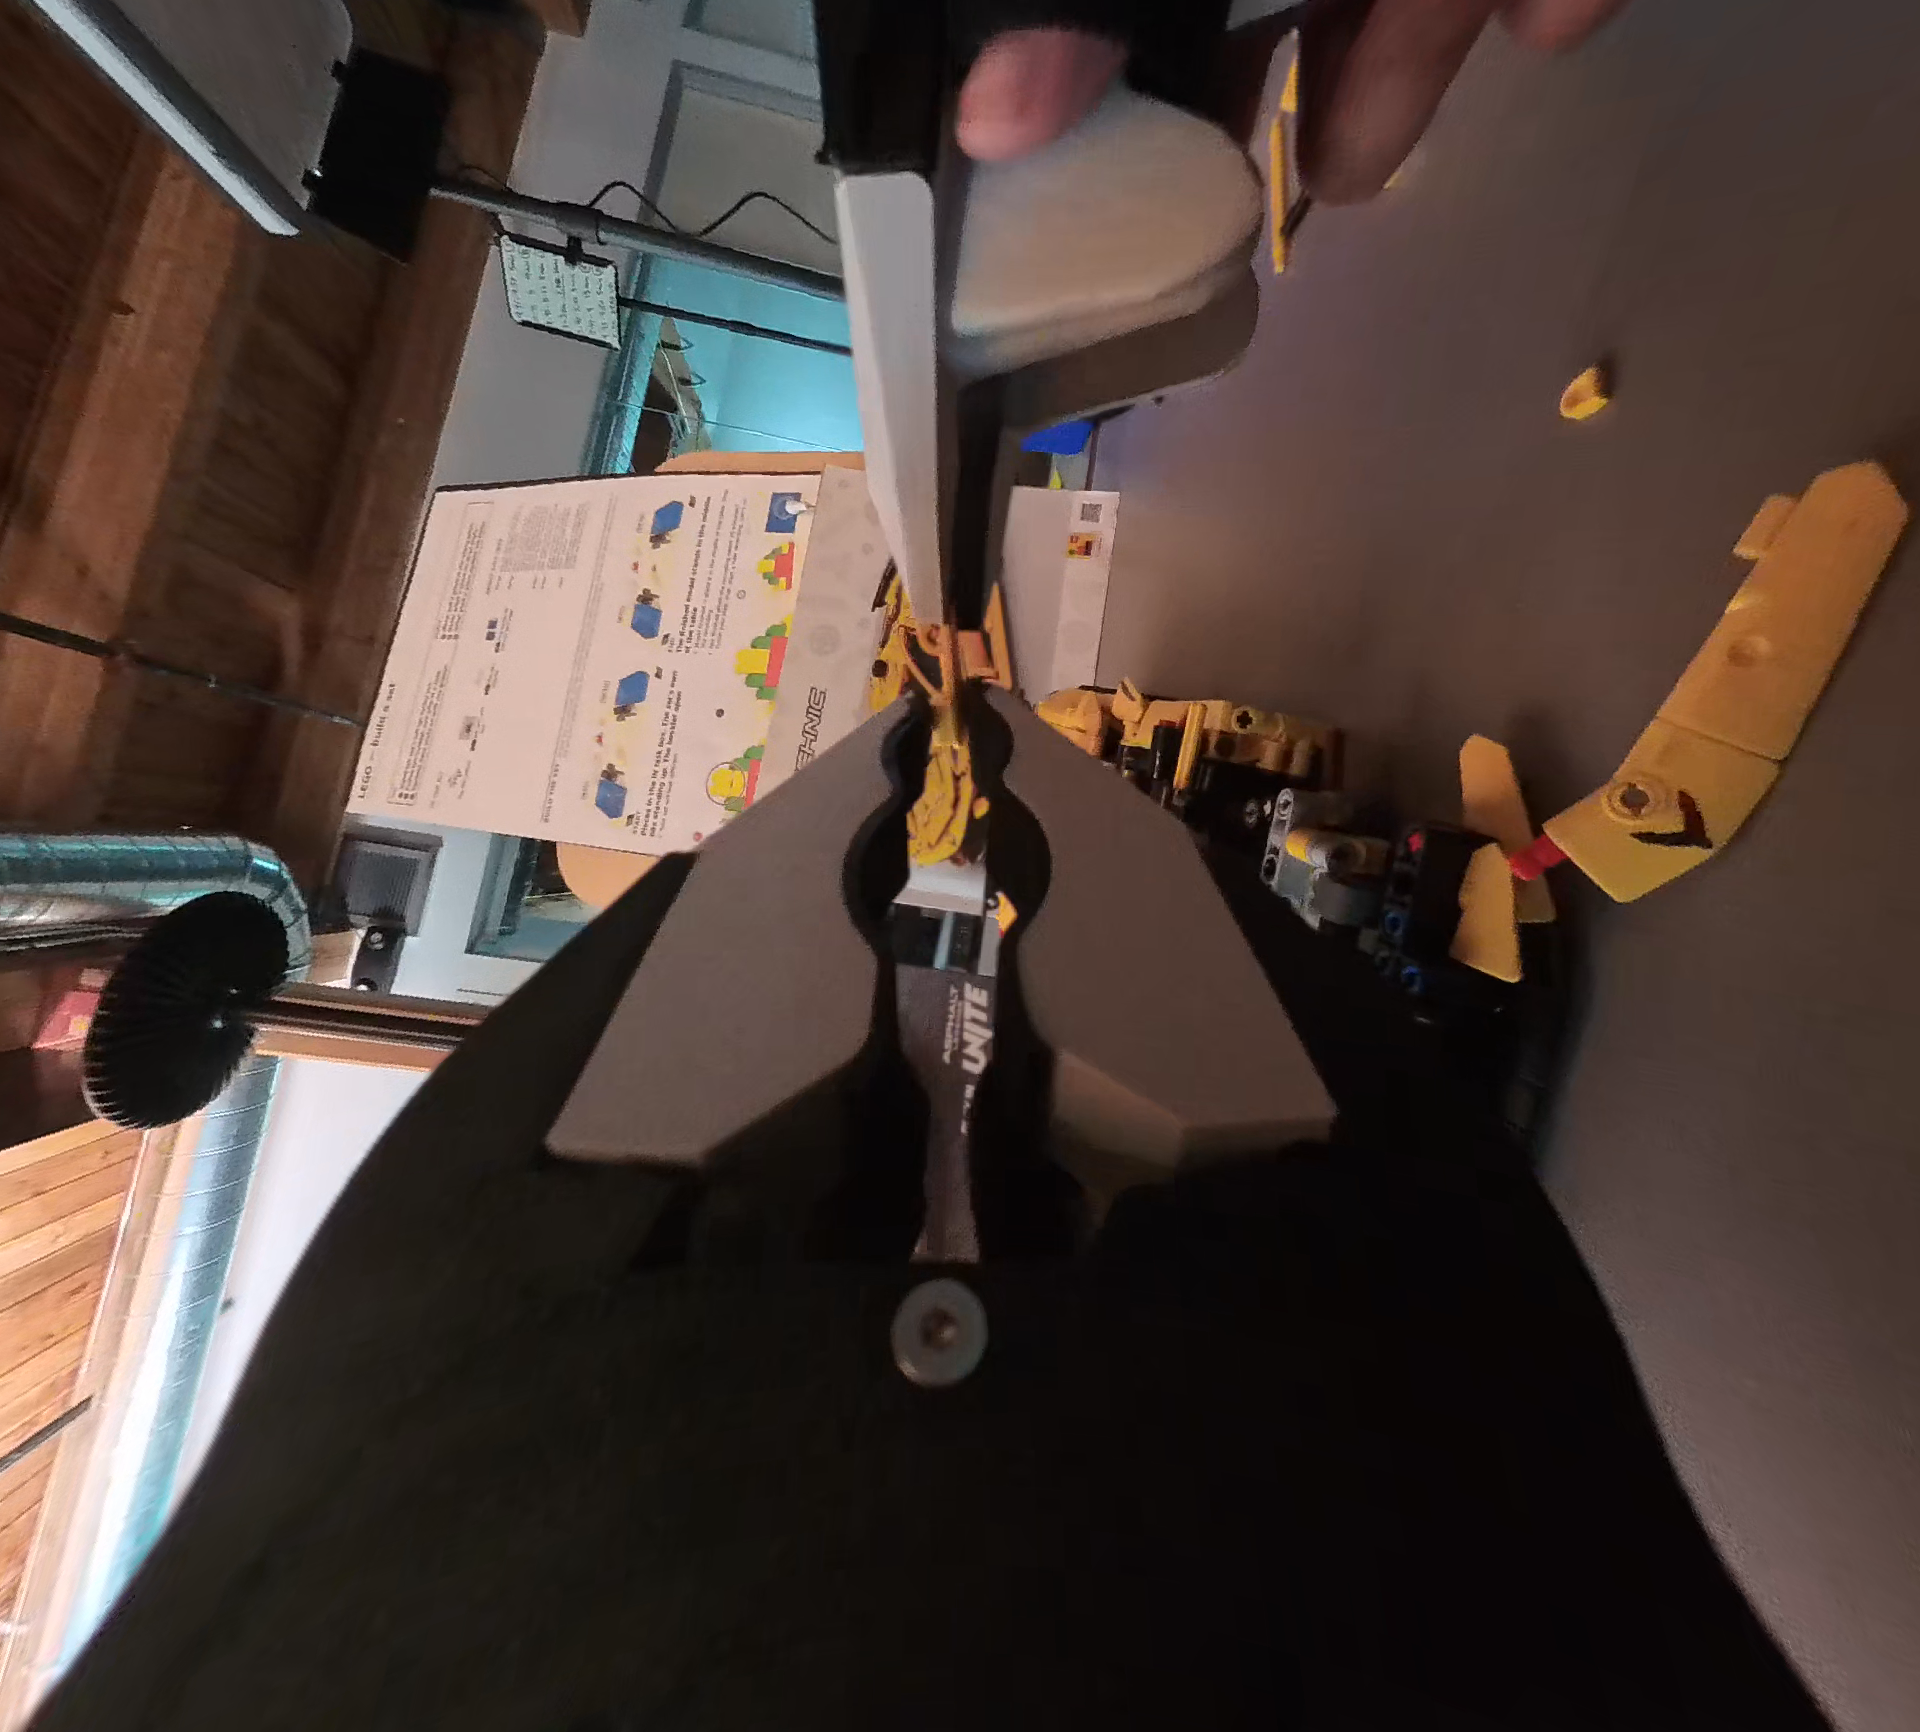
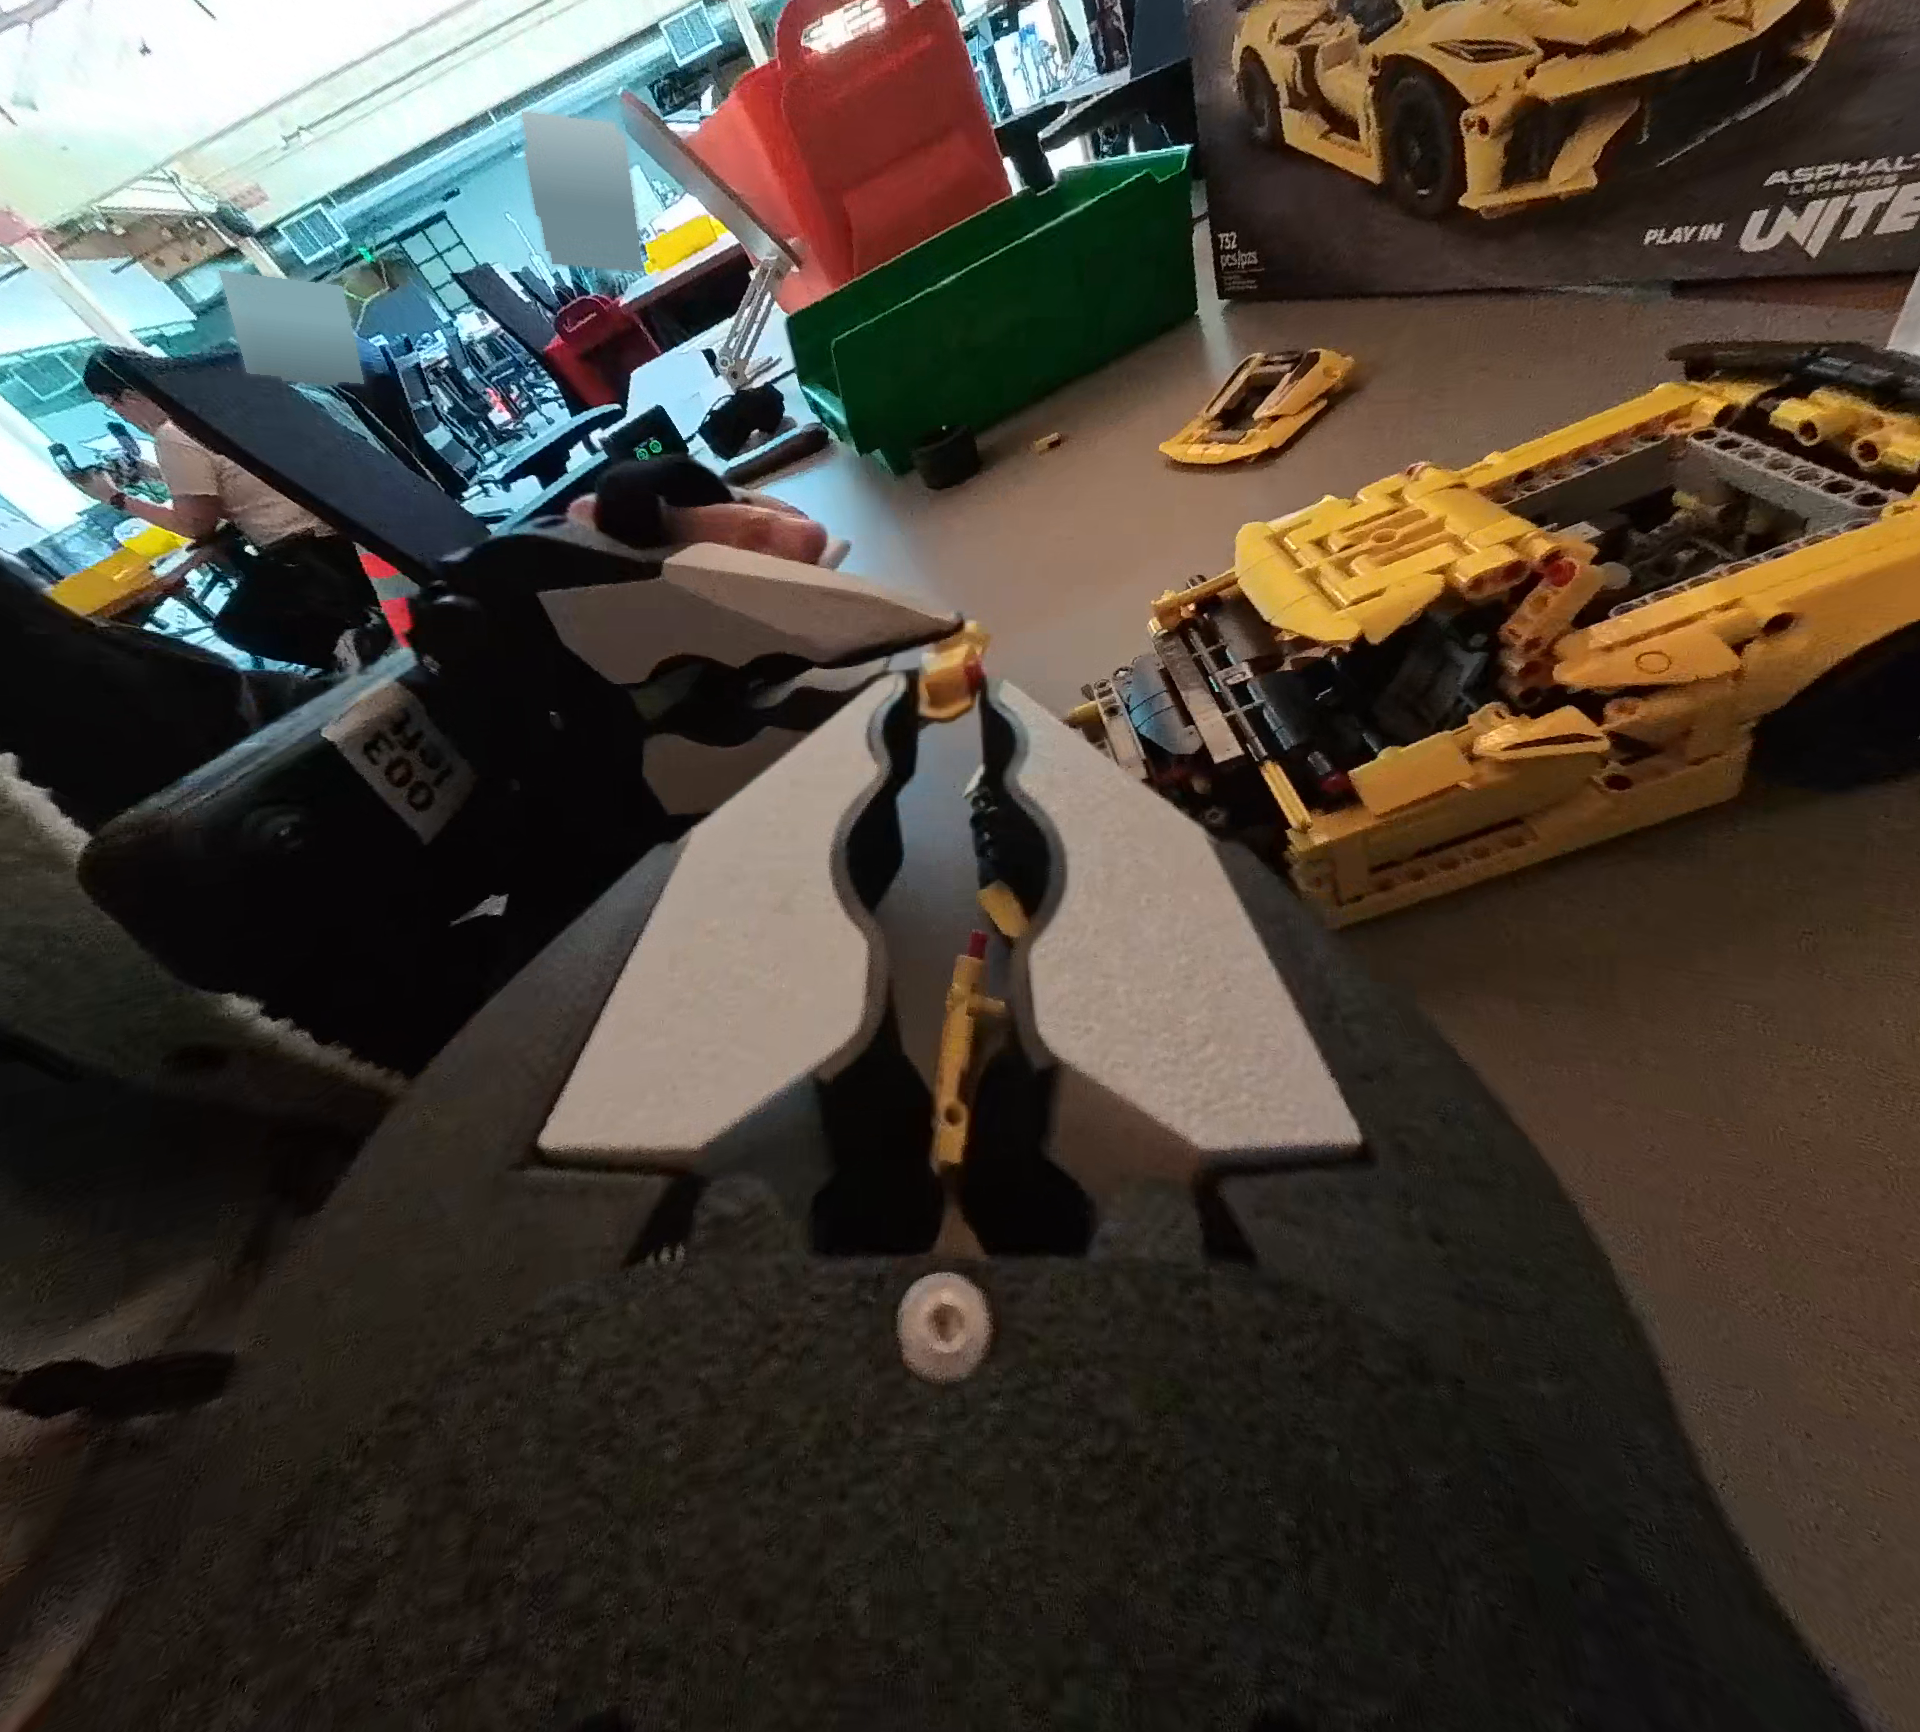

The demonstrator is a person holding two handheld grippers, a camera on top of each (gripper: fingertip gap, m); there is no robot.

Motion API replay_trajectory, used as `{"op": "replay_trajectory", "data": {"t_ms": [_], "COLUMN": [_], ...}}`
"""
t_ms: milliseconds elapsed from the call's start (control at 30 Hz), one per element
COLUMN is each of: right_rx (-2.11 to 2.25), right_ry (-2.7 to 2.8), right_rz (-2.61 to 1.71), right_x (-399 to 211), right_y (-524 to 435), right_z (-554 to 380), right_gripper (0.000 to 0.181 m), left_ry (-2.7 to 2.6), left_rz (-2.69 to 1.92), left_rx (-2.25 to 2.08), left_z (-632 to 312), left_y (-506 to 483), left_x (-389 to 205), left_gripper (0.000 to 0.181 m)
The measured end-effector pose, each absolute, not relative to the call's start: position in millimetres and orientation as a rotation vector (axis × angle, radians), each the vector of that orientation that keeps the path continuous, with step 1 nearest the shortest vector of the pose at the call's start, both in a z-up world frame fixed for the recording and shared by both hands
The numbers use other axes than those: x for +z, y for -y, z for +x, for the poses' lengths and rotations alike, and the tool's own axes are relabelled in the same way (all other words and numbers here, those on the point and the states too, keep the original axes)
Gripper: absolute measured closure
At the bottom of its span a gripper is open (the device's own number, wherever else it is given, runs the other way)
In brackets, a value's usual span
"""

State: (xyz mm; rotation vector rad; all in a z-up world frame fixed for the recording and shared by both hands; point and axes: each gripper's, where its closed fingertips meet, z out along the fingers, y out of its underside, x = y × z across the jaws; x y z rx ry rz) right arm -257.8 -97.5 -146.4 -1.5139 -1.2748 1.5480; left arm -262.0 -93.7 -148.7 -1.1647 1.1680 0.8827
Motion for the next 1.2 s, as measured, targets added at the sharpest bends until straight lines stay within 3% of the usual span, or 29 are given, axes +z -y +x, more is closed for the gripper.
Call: {"op": "replay_trajectory", "data": {"t_ms": [133,267,367,467,533,700,1000,1200], "right_rx": [1.442,1.338,1.23,1.227,1.238,1.313,1.354,1.081], "right_ry": [1.272,1.241,1.248,1.288,1.3,1.325,1.333,1.265], "right_rz": [-1.427,-1.264,-1.151,-1.028,-0.992,-1.002,-1.06,-1.189], "right_x": [-140.7,-124.5,-117.8,-109.6,-106.9,-108.3,-115.6,-124.7], "right_y": [91.7,87.7,91.2,108.1,115.8,123.7,121.9,91.2], "right_z": [-256.1,-248.9,-248.2,-248.8,-249.1,-249.8,-254.0,-252.8], "right_gripper": [0.173,0.175,0.175,0.175,0.175,0.175,0.175,0.161], "left_ry": [-0.994,-0.677,-0.474,-0.372,-0.345,-0.38,-0.4,-0.058], "left_rz": [-1.313,-1.542,-1.581,-1.526,-1.505,-1.468,-1.487,-1.58], "left_rx": [0.573,-0.149,-0.762,-1.089,-1.177,-1.303,-1.305,-1.499], "left_z": [-261.8,-266.0,-257.6,-254.2,-254.6,-248.0,-250.0,-273.5], "left_y": [93.5,93.0,100.0,107.2,109.6,120.2,122.1,97.9], "left_x": [-142.1,-130.6,-119.7,-108.1,-104.6,-100.6,-104.7,-127.0], "left_gripper": [0.172,0.167,0.152,0.151,0.151,0.172,0.174,0.174]}}
